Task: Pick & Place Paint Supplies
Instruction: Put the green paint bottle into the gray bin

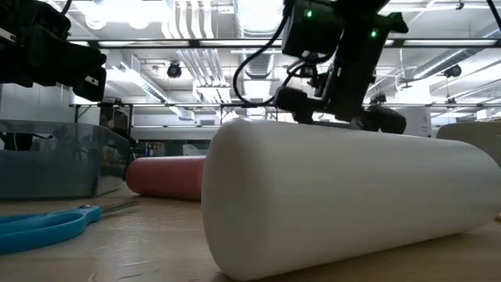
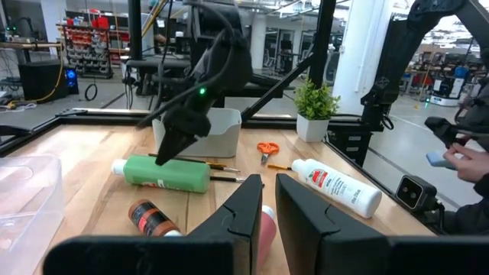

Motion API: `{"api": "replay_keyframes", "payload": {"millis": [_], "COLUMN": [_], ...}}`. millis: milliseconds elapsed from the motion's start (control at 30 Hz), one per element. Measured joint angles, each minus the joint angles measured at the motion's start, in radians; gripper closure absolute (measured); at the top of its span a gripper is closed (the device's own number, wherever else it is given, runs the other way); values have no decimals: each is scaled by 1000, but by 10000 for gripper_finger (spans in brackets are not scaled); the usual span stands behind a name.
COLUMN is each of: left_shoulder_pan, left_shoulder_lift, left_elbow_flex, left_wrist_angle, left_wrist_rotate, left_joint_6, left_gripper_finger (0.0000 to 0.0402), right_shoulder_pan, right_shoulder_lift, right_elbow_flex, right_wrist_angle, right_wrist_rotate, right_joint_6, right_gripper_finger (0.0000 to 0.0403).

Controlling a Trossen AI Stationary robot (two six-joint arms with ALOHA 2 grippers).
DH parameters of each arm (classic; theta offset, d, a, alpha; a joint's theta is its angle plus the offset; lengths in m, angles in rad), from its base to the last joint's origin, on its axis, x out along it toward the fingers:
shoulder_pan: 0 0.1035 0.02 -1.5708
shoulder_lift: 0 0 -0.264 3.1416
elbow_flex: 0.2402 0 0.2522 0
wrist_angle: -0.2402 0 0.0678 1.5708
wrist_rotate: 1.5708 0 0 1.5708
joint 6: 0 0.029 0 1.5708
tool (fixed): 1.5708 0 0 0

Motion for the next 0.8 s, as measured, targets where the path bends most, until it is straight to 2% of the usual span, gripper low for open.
{"api": "replay_keyframes", "payload": {"millis": [233, 800], "left_shoulder_pan": [0, 0], "left_shoulder_lift": [0, 0], "left_elbow_flex": [0, 0], "left_wrist_angle": [0, 0], "left_wrist_rotate": [0, 0], "left_joint_6": [0, 0], "left_gripper_finger": [351, 351], "right_shoulder_pan": [-14, -50], "right_shoulder_lift": [46, 122], "right_elbow_flex": [0, 2], "right_wrist_angle": [19, 41], "right_wrist_rotate": [-8, -109], "right_joint_6": [14, -12], "right_gripper_finger": [105, 106]}}
